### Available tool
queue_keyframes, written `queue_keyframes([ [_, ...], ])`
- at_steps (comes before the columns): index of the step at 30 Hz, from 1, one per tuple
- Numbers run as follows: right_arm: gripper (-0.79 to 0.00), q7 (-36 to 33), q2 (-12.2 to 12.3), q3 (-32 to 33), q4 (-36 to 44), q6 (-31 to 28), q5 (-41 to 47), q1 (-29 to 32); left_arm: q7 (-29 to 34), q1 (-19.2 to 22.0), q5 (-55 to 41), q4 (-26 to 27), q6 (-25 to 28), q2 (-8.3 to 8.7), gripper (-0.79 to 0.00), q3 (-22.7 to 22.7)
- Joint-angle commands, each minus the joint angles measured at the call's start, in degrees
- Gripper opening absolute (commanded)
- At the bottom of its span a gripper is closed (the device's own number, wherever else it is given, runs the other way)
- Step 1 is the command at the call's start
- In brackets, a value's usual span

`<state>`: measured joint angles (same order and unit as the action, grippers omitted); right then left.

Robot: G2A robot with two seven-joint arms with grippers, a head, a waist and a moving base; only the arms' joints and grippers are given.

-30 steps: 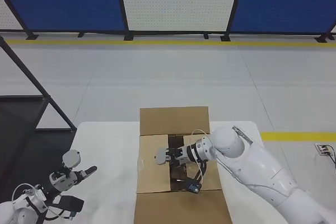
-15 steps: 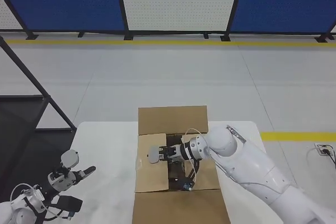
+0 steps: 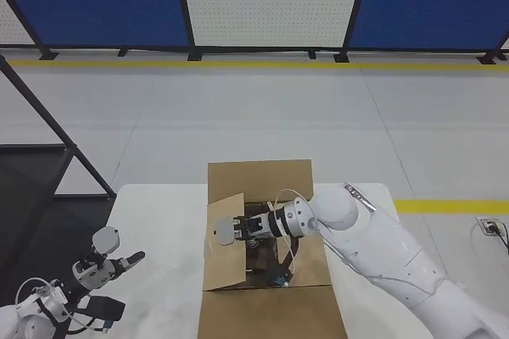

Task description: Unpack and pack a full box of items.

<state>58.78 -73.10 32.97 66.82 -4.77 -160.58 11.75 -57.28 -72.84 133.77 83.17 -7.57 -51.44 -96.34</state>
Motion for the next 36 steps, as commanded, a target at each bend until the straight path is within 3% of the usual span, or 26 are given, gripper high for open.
queue_keyframes([
  [1,0.0,-0.2,0.02,0.25,0.94,-0.08,-0.18,-0.16,0.0,0.0,0.0,0.0,0.0,0.0,0.0,0.0],
  [11,0.0,-0.74,-1.5,-1.21,3.14,-0.78,-1.17,-3.24,0.29,-0.08,-0.06,0.1,0.02,-0.02,0.0,0.03],
  [20,0.0,-0.94,-4.05,-3.65,0.52,-0.39,0.01,-6.53,6.32,-4.55,-8.88,2.35,-6.18,-0.83,0.0,-2.31],
  [26,0.0,-3.01,-6.15,-4.56,-2.69,-0.1,5.32,-6.34,7.57,-5.68,-9.41,3.14,-5.28,-0.91,0.0,-2.66],
  [36,0.0,-3.01,-6.15,-4.56,-2.69,-0.1,5.32,-6.34,7.57,-5.68,-9.41,3.14,-5.28,-0.91,0.0,-2.66],
])
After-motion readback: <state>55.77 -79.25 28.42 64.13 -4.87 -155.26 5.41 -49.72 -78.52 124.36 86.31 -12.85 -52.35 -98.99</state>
